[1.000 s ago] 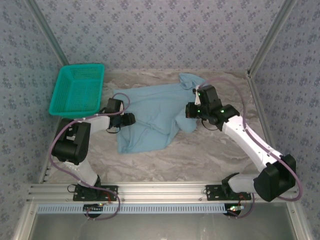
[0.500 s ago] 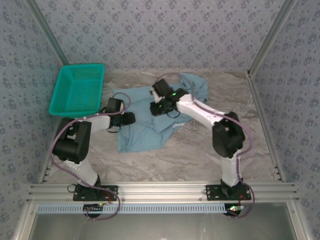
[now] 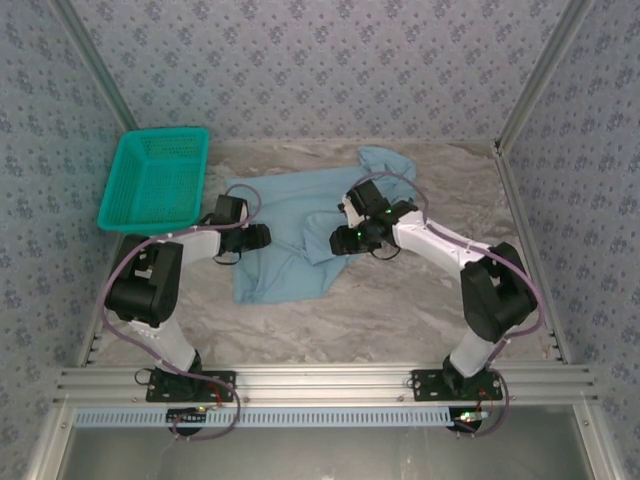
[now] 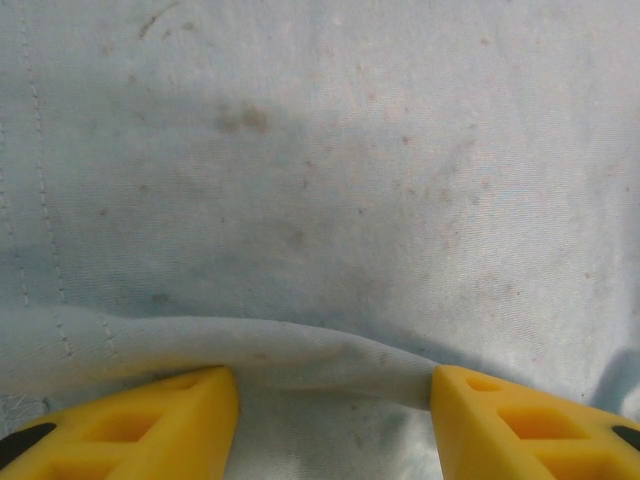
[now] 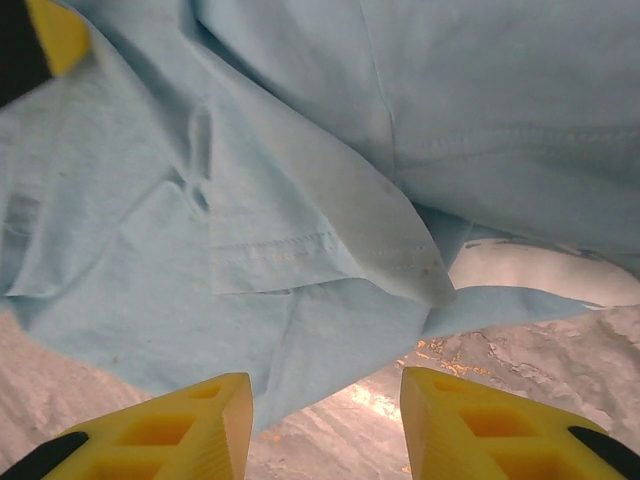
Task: Fold the inside-out t-shirt
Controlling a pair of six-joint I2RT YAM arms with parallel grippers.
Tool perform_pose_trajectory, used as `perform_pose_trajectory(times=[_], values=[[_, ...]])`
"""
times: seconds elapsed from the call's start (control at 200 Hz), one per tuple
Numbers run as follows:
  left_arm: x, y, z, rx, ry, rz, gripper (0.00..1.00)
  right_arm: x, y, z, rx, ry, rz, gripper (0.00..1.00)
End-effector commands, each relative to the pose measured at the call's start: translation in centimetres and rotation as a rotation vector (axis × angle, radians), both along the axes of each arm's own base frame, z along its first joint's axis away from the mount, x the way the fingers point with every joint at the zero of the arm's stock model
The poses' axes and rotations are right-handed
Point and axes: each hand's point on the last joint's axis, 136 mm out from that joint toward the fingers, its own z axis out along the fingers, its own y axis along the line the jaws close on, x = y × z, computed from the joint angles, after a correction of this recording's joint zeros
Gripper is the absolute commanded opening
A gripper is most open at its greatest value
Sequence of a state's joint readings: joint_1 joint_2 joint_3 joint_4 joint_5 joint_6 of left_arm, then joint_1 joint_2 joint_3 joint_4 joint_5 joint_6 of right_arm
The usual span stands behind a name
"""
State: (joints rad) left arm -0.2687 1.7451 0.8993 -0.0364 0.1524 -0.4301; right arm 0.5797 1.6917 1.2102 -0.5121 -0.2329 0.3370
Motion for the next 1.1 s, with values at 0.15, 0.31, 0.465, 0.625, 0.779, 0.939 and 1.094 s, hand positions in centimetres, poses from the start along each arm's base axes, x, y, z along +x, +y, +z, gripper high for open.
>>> perform_pose_trajectory(times=[0.15, 0.31, 0.465, 0.625, 0.779, 0.939, 1.094], values=[[-2.5, 1.2, -2.9, 0.059, 0.133, 0.007, 0.55, 3.7, -0.9, -3.4, 0.117, 0.038, -0.079, 0.54], [-2.4, 1.3, -2.8, 0.067, 0.126, 0.009, 0.55, 3.4, 0.2, -5.3, 0.155, 0.11, -0.06, 0.48], [-2.5, 1.3, -2.8, 0.066, 0.129, 0.008, 0.55, 3.6, 1.0, -5.4, 0.201, 0.125, -0.047, 0.26], [-2.4, 1.3, -2.6, 0.067, 0.125, 0.008, 0.55, 3.6, 0.3, -3.7, 0.191, 0.088, -0.046, 0.11], [-2.6, 1.4, -2.8, 0.07, 0.128, 0.008, 0.55, 4.3, -1.9, -0.4, 0.022, -0.056, -0.027, 0.07], [-2.5, 1.4, -2.7, 0.07, 0.129, 0.009, 0.55, 3.7, -2.5, 1.4, -0.122, -0.117, 0.019, 0.05], [-2.4, 1.4, -2.6, 0.07, 0.126, 0.009, 0.55, 3.2, -3.0, 2.3, -0.203, -0.127, 0.022, 0.14]])
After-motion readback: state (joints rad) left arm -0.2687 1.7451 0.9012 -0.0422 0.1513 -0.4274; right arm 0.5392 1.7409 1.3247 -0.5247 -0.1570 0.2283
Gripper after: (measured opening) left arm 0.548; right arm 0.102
